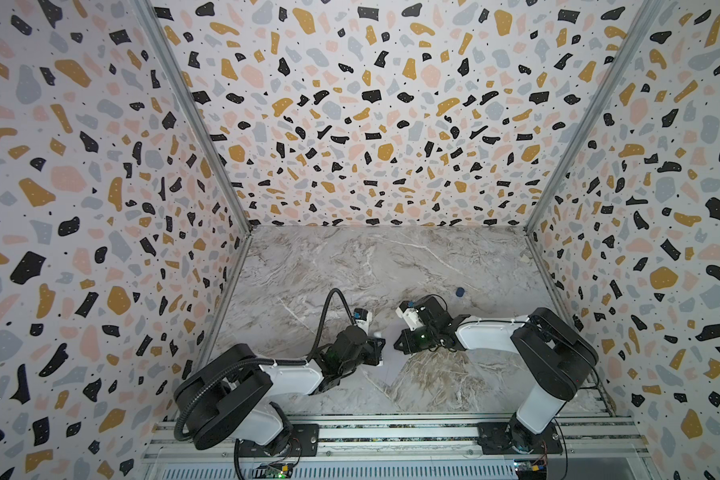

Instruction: Place the letter into the envelope and seal it

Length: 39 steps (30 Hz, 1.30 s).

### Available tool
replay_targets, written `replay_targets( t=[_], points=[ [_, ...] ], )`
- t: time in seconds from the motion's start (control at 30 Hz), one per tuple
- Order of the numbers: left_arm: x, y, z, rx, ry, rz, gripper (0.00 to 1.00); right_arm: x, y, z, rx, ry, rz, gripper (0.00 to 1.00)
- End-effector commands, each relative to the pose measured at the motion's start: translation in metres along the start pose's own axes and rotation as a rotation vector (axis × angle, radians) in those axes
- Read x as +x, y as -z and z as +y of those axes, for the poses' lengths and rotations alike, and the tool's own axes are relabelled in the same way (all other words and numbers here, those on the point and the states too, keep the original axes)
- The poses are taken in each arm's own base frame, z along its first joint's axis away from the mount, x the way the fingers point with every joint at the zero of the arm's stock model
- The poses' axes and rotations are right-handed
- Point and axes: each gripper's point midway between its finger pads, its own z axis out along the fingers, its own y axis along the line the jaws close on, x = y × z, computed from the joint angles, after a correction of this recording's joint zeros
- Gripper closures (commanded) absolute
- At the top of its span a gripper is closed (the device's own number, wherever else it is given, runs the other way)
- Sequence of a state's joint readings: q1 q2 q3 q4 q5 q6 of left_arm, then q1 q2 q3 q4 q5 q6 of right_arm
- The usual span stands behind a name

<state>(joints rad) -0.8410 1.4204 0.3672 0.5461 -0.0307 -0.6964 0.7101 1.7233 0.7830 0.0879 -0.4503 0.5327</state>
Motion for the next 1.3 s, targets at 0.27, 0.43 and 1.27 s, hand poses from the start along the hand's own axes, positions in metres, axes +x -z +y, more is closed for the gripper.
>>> replay_targets(
  t=[0.27,0.43,1.27],
  points=[
    [0.0,-0.002,0.004,-0.029,-0.017,0.0,1.0,0.004,0.016,-0.063,0.139,-0.077,0.013,1.0],
    [-0.001,-0.002,0.003,-0.029,-0.021,-0.004,1.0,0.002,0.026,-0.084,0.176,-0.111,0.003,1.0],
    [-0.002,-0.002,0.004,-0.028,-0.015,-0.01,1.0,0.022,-0.005,-0.025,0.107,-0.026,0.07,1.0]
  ],
)
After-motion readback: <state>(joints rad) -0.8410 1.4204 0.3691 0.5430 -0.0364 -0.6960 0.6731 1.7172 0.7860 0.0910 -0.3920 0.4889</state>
